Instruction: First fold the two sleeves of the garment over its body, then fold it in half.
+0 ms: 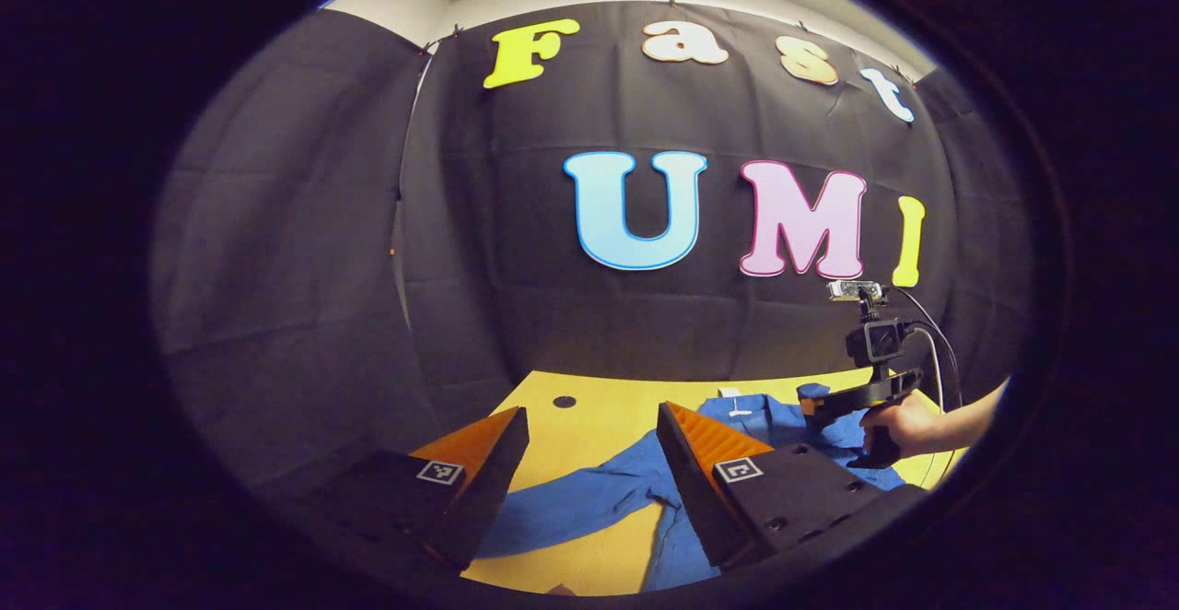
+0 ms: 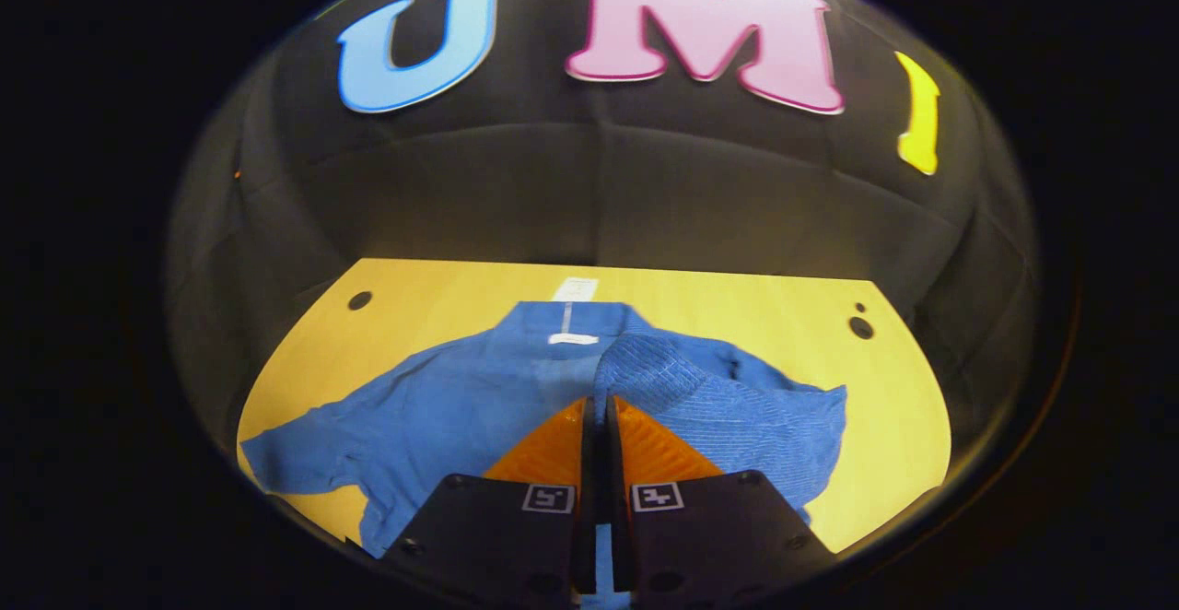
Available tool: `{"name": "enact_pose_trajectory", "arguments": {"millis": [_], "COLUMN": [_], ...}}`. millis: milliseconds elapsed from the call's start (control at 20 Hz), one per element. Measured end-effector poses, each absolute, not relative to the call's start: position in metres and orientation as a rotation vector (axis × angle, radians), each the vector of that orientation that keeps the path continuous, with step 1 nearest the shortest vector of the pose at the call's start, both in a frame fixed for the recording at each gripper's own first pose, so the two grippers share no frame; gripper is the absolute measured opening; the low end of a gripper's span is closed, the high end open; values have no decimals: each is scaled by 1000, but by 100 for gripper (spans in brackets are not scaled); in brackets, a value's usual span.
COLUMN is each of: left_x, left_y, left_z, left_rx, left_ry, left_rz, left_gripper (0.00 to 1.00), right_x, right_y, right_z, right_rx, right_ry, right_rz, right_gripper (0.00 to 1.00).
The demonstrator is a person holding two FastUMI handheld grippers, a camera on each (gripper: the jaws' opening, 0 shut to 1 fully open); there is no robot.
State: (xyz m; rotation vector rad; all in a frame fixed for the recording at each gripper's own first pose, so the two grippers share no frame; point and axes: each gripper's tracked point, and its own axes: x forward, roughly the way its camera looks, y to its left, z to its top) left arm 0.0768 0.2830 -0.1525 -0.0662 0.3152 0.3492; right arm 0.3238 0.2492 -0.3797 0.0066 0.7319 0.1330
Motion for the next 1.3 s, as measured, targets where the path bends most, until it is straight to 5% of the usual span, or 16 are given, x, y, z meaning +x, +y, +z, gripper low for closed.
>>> {"name": "enact_pose_trajectory", "arguments": {"millis": [300,700,1250,1300], "left_x": [38,26,21,21], "left_y": [325,330,330,332], "left_z": [-177,-180,-186,-189], "left_rx": [-116,-91,-86,-85], "left_ry": [371,388,378,378], "left_rz": [492,508,488,490], "left_gripper": [82,82,82,82], "right_x": [304,296,260,259], "right_y": [336,360,420,415], "right_z": [-414,-442,-389,-381], "right_rx": [-43,-44,38,21], "right_ry": [777,836,782,765], "right_rz": [302,335,587,589], "right_gripper": [8,8,29,20]}}
